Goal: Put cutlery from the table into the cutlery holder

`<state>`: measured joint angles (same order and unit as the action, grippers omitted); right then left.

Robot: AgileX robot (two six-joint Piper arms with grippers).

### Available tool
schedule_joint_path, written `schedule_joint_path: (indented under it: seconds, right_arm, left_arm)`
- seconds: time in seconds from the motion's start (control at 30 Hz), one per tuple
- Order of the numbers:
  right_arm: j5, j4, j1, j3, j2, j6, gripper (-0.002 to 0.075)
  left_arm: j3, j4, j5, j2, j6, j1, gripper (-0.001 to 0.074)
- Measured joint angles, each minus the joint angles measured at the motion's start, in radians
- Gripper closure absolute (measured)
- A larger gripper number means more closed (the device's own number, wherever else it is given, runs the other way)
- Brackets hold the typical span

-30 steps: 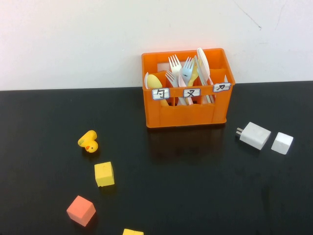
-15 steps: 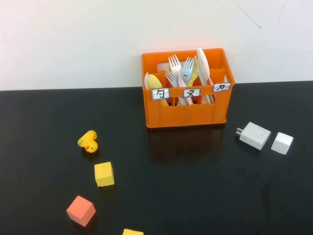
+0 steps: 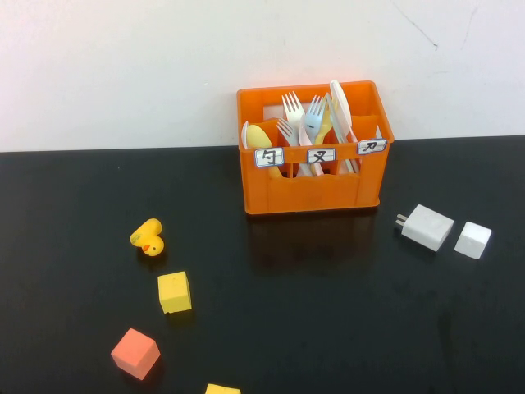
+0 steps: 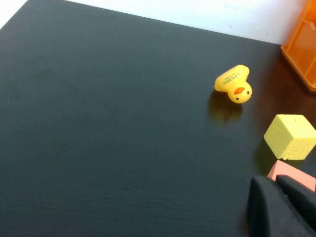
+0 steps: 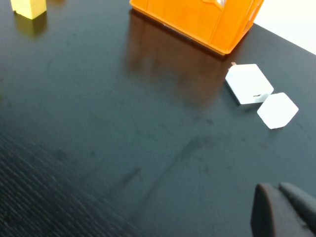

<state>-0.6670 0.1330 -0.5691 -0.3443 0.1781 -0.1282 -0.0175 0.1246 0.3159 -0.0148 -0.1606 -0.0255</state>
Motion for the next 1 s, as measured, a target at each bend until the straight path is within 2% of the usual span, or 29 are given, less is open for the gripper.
schedule_joint_path:
  seconds: [0.5,0.7,0.83,1.0]
  right_arm:
    - [0.0,-0.002,0.0,0.006,-0.005,0.0,0.0728]
    - [0.062,-0.009,0.013,0.077,-0.071,0.0,0.0728]
    - [0.079,-0.031,0.105,0.157,-0.16,0.0,0.0728]
    - [0.142,-0.069,0.294,0.223,-0.191,0.0,0.0728]
  left_arm:
    - [0.0,0.0,0.0,0.0,0.0,0.0,0.0736]
    - [0.0,0.0,0.0,0.0,0.0,0.0,0.0736]
    - [0.0,0.0,0.0,0.0,0.0,0.0,0.0736]
    - [0.0,0.0,0.001,0.0,0.0,0.0,0.0736]
